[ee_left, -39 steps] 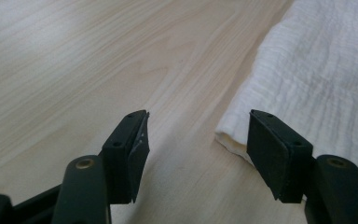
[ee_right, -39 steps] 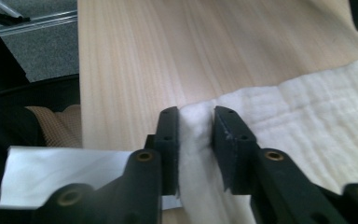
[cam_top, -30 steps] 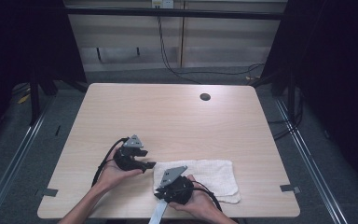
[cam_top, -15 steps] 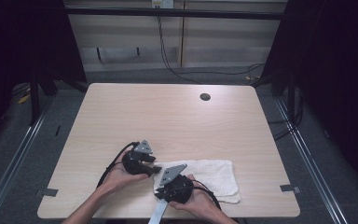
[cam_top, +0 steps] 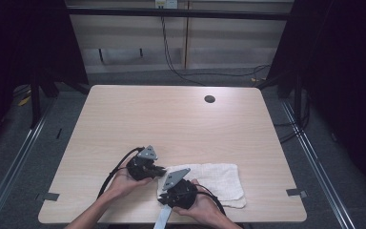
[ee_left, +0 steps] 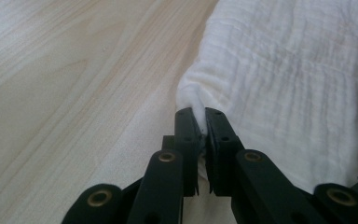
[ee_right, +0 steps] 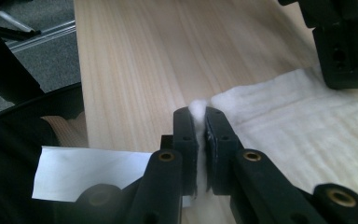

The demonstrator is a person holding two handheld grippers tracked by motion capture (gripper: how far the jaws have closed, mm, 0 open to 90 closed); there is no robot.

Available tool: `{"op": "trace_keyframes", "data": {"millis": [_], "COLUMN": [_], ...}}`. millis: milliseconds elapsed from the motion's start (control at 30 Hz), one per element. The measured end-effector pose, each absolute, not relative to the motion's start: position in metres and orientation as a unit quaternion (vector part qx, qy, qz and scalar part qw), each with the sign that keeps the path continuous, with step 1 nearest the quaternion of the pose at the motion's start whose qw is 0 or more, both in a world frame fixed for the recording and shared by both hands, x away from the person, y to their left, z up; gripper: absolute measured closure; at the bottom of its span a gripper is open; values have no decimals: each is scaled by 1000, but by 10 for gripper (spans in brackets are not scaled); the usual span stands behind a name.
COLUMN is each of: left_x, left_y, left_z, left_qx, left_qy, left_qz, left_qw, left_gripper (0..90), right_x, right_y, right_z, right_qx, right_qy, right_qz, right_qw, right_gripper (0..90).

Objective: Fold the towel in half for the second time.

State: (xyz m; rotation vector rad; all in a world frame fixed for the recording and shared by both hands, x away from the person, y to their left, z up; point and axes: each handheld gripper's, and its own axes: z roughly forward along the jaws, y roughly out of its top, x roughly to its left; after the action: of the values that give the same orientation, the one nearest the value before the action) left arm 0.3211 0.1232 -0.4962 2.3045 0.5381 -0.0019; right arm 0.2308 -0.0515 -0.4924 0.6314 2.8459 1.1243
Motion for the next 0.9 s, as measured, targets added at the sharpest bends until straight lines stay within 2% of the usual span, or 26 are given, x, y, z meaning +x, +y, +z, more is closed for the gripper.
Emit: {"op": "trace_keyframes", "data": {"millis": [233, 500, 900], "left_x": [321, 319, 326], "left_y": [130, 149, 173], "left_z": [-489, -471, -458], "left_qx": [895, 878, 862], "left_qy": [217, 236, 247], "left_qz": [-2, 5, 10], "left_qw": [389, 417, 442], "left_gripper": [848, 847, 846], "right_x": [230, 232, 241], "right_y": [-52, -58, -43], "right_z": [-487, -462, -451], "right_qx": [201, 209, 202], "right_qy": [905, 883, 874], "right_qz": [375, 420, 442], "right_qw": [11, 6, -1], "right_gripper": [848, 849, 849]}}
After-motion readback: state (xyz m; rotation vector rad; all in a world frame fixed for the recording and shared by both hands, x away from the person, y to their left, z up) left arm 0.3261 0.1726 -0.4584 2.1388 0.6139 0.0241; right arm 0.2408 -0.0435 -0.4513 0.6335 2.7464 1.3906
